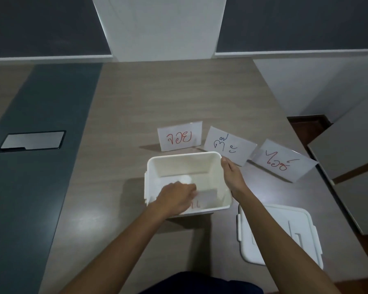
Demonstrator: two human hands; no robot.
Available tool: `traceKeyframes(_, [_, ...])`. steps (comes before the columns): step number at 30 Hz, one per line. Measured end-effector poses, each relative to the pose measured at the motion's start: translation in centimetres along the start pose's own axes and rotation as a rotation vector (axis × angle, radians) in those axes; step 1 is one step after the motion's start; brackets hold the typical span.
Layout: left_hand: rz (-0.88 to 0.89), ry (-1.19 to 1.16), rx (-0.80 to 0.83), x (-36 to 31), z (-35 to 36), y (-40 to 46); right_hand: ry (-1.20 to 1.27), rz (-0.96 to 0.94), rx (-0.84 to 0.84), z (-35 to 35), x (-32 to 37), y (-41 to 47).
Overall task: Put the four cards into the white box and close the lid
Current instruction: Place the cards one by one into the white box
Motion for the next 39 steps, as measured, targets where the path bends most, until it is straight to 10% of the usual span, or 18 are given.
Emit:
traceKeyframes(3, [0.025, -0.08, 0.263, -0.7, 2.9, -0.9, -0.033, -0.027, -0.006, 0.0, 0.1, -0.2])
traceKeyframes(10, [0.053, -0.187, 0.332, 0.1, 3.7, 0.9, -0.055, -0.064, 0.004, 0.1, -0.1, -0.1])
traceKeyframes(19, [-0.017, -0.344, -0.46, 5.3, -10.6, 9.6, -0.068, -0.078, -0.029, 0.0, 0.4, 0.0])
traceKeyframes(30, [-0.187, 0.188, -0.043, 10.7, -8.7, 21.5, -0.117, -0.064, -0.045, -0.2, -0.4, 0.7])
traceKeyframes(39, [-0.17, 0.174, -0.454, 9.3, -15.9, 13.4, -0.112, -0.086, -0.033, 0.0, 0.0, 0.5])
Point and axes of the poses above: each hand's wrist, its own y-axis towards the middle knuckle, its own z-axis out of the palm, x = y × z, the point moved 8 cm from there along y, towards the middle knuckle, and after that the axes turned 10 degrees about y, right-handed, at the moved point
